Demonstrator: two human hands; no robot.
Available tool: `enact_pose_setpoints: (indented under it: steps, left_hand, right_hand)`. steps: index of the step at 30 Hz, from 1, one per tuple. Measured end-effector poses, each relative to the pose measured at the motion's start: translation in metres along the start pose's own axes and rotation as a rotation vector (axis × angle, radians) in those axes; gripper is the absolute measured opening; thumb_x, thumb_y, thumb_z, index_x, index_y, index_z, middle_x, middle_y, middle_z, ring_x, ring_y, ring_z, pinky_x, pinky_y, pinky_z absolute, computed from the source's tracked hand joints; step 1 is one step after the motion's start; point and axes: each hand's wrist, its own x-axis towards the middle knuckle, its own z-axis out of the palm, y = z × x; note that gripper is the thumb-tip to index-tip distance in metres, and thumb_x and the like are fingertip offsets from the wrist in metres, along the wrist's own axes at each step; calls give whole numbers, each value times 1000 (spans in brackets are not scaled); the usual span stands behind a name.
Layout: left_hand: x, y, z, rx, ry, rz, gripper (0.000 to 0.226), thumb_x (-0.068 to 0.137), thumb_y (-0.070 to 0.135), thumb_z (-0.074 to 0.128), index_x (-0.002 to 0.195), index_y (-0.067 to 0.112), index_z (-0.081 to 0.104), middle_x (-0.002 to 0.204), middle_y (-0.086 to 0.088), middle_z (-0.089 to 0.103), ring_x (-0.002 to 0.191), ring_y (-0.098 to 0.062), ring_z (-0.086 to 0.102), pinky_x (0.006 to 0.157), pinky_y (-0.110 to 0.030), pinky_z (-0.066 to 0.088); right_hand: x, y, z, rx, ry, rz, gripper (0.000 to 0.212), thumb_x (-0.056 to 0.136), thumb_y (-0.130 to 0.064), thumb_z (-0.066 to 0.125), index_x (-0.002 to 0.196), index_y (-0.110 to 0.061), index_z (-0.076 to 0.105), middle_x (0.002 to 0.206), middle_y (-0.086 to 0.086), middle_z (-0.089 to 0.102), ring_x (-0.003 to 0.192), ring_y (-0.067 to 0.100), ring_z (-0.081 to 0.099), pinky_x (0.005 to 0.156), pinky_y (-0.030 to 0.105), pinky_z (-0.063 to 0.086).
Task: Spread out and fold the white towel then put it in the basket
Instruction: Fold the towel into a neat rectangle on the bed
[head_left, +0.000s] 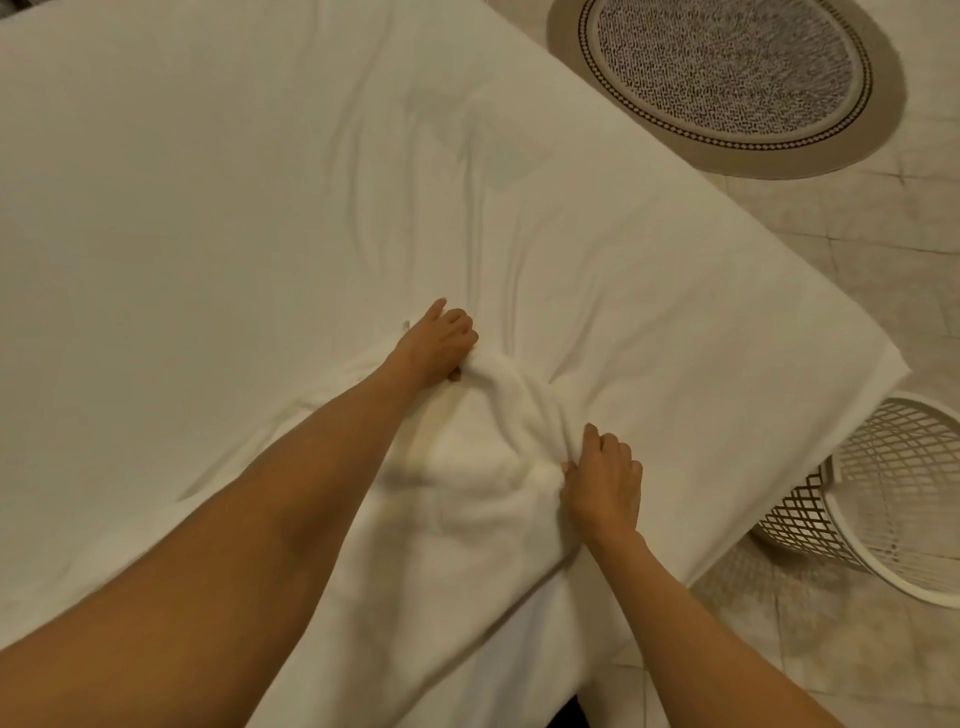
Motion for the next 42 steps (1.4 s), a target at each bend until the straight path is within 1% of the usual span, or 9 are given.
enact_pose_setpoints:
  steps: [4, 11, 15, 20, 25, 29, 36, 40, 42]
  left_hand:
    - [-4, 0, -2, -33, -17, -28, 40, 89, 32, 59, 121, 11, 49, 121, -8, 59, 119, -26, 51, 115, -44, 19]
    - [-30, 3, -11, -12, 2, -41, 25, 96, 13, 42, 118, 7, 51, 121, -10, 56, 109, -29, 54, 84, -35, 42]
    - [-60, 0, -7, -94, 45, -72, 28, 92, 0, 39, 116, 7, 53, 120, -9, 60, 106, -29, 58, 81, -37, 46]
    - [-112, -5, -3, -256, 124, -166, 32, 85, -9, 43, 111, 6, 56, 112, -11, 64, 102, -30, 59, 76, -41, 51]
    - [-180, 0, 14, -183, 376, -199, 43, 54, -15, 77, 90, 4, 63, 82, -9, 69, 62, -26, 62, 45, -31, 52]
    - [-241, 8, 30, -142, 356, -237, 64, 40, -16, 78, 98, 3, 58, 84, -9, 69, 58, -24, 61, 41, -25, 44]
    - [-332, -2, 65, -191, 297, -234, 63, 47, -18, 74, 107, 3, 68, 88, -9, 73, 60, -25, 64, 41, -25, 48]
    - [-377, -13, 89, -134, 330, -178, 47, 70, -12, 54, 112, 3, 69, 104, -15, 74, 72, -28, 71, 49, -28, 54]
    - [-404, -19, 97, -122, 292, -183, 48, 65, -14, 63, 110, 2, 70, 105, -16, 73, 76, -30, 71, 52, -30, 55]
  right_hand:
    - [2, -8, -7, -72, 25, 32, 20, 85, -13, 56, 105, -10, 55, 108, 8, 56, 98, 26, 49, 81, 31, 33]
    - [-23, -19, -5, 12, 145, -37, 25, 73, 8, 56, 94, -5, 53, 93, 13, 60, 88, 33, 55, 76, 35, 37]
    - [-47, -24, -8, -34, 123, -114, 34, 89, 1, 44, 123, -7, 43, 104, 11, 61, 89, 31, 60, 64, 34, 38]
    - [-83, -36, -3, -144, 61, -214, 62, 93, -4, 43, 149, -8, 16, 141, 13, 44, 118, 30, 52, 82, 37, 48]
    - [-128, -51, 21, -204, 160, -329, 78, 51, 7, 80, 125, 2, 57, 112, 23, 68, 97, 36, 68, 68, 39, 58]
    - [-170, -67, 48, -154, 153, -430, 75, 48, 9, 80, 121, 4, 61, 110, 23, 69, 98, 35, 69, 73, 39, 58]
    - [-235, -101, 96, -146, 70, -548, 55, 73, -1, 35, 121, 2, 61, 112, 18, 69, 100, 28, 69, 76, 33, 58]
    - [-276, -125, 120, -125, 28, -581, 67, 58, 1, 81, 122, 0, 62, 114, 15, 69, 98, 26, 70, 73, 31, 59]
    - [-302, -143, 125, -104, 7, -574, 77, 48, -3, 88, 121, -2, 63, 112, 13, 71, 94, 23, 71, 67, 29, 59]
